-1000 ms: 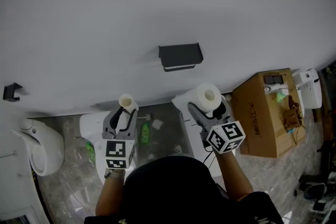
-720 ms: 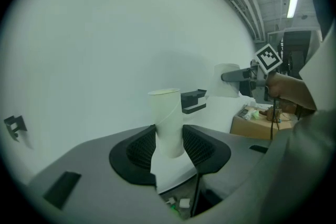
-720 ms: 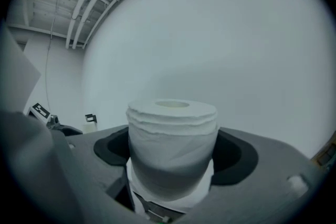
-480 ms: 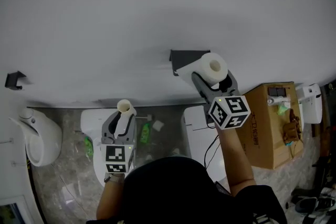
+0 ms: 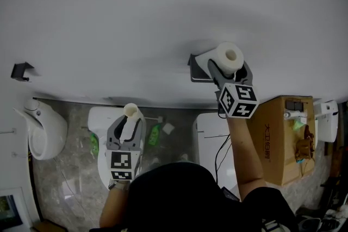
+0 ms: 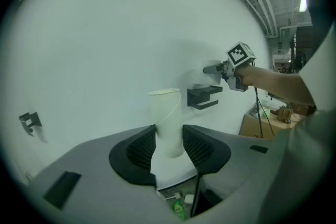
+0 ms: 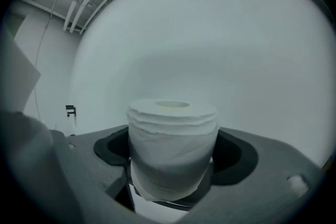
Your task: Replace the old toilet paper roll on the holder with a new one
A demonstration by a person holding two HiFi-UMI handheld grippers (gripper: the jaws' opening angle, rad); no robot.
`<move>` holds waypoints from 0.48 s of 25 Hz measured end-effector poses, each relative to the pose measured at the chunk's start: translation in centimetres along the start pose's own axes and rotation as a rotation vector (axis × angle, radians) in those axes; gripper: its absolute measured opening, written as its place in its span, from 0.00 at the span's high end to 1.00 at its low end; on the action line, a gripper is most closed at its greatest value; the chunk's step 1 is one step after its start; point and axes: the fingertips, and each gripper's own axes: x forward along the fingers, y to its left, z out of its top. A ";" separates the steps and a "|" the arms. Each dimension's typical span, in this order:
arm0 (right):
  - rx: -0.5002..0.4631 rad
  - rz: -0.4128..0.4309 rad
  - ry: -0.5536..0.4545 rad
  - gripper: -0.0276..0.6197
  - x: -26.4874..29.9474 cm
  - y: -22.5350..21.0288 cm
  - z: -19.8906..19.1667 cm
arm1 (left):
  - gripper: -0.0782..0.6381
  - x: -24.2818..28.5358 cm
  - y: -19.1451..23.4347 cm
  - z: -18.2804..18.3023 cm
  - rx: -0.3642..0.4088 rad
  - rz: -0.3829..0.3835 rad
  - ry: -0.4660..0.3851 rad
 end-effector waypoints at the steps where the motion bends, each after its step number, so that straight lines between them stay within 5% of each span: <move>1: -0.004 -0.004 0.002 0.29 0.3 -0.1 -0.3 | 0.65 0.0 0.0 -0.1 0.001 0.001 0.004; 12: -0.016 -0.016 0.005 0.29 2.8 -0.3 -2.5 | 0.65 0.3 0.4 -1.0 -0.014 0.017 0.040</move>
